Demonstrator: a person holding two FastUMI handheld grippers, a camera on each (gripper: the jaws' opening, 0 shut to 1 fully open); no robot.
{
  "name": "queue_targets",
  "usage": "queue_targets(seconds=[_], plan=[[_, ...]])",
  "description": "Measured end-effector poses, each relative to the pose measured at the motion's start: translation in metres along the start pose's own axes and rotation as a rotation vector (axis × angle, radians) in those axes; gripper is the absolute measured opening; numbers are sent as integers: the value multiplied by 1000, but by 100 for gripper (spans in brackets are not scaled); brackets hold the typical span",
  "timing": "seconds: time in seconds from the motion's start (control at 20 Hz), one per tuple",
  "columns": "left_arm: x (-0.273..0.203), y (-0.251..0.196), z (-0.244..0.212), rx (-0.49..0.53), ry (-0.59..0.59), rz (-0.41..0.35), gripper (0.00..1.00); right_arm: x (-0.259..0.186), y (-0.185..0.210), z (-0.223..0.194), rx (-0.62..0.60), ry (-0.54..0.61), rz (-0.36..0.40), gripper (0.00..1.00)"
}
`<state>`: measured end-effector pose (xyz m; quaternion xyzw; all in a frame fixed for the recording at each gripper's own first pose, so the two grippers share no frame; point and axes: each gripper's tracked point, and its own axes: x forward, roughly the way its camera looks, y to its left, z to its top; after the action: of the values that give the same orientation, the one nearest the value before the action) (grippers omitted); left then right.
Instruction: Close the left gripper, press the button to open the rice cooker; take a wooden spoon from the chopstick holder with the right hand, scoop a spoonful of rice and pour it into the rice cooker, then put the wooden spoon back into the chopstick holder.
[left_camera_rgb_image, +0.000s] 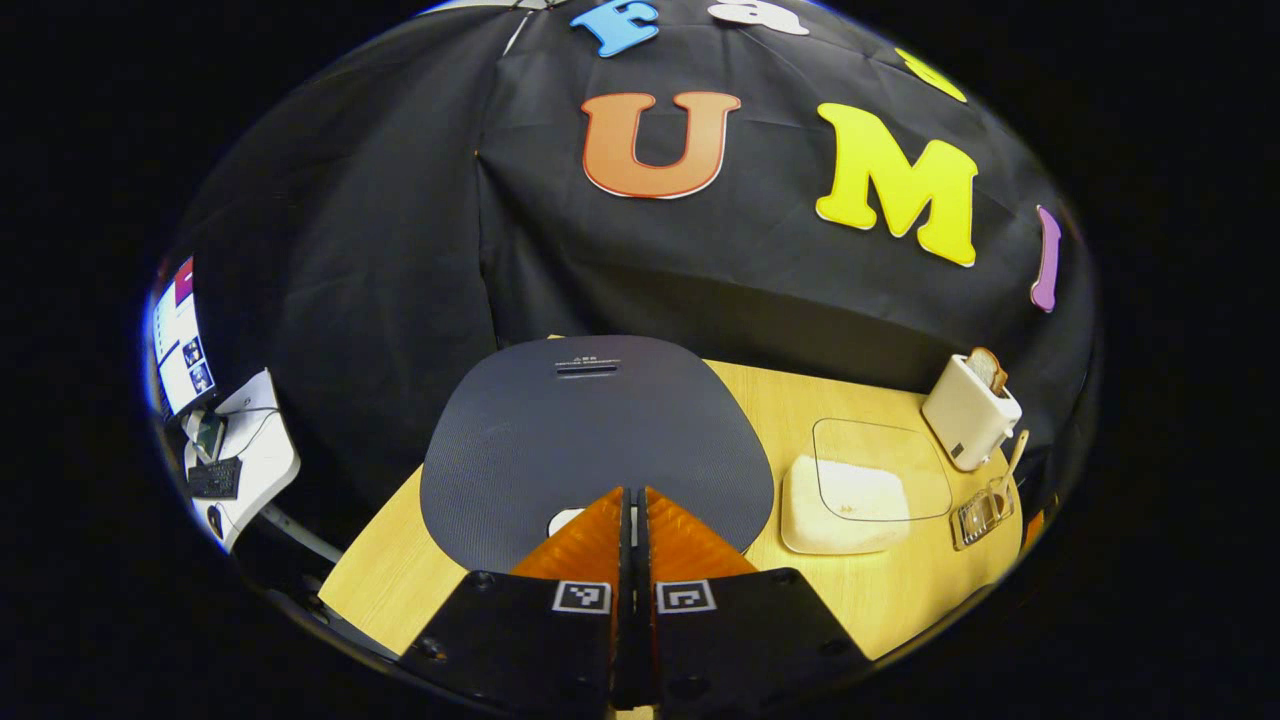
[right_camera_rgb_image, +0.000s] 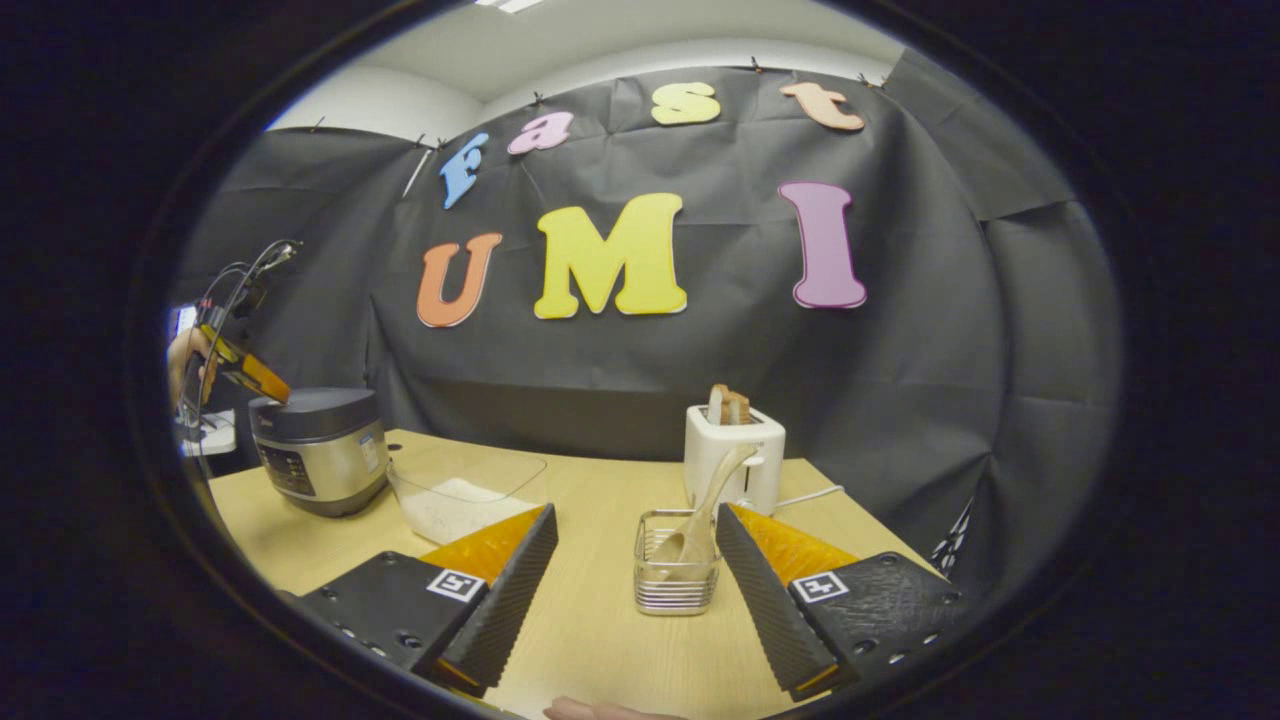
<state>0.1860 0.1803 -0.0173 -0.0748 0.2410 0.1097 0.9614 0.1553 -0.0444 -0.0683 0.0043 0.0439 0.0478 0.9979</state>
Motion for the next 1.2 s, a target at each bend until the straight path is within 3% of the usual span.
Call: queue_targets(seconds=[0.45, 0.55, 0.7, 0.85, 1.05, 1.2], plan=[[-3, 0, 1, 70, -27, 113, 3, -10, 2, -5, 30, -2, 21, 95], [-23, -6, 16, 96, -98, 112, 3, -13, -1, -7, 18, 7, 12, 95], [-59, -7, 65, 116, -297, 141, 3, -20, -11, -8, 9, 14, -13, 94], [-81, -37, 64, 58, -304, 13, 3, -27, -19, -9, 31, 16, -33, 95], [-95, -47, 56, 107, -360, -6, 5, -34, -27, -11, 45, 27, -59, 95], [-102, -65, 31, 101, -362, -73, 65, -36, -35, -8, 42, 31, -82, 95]])
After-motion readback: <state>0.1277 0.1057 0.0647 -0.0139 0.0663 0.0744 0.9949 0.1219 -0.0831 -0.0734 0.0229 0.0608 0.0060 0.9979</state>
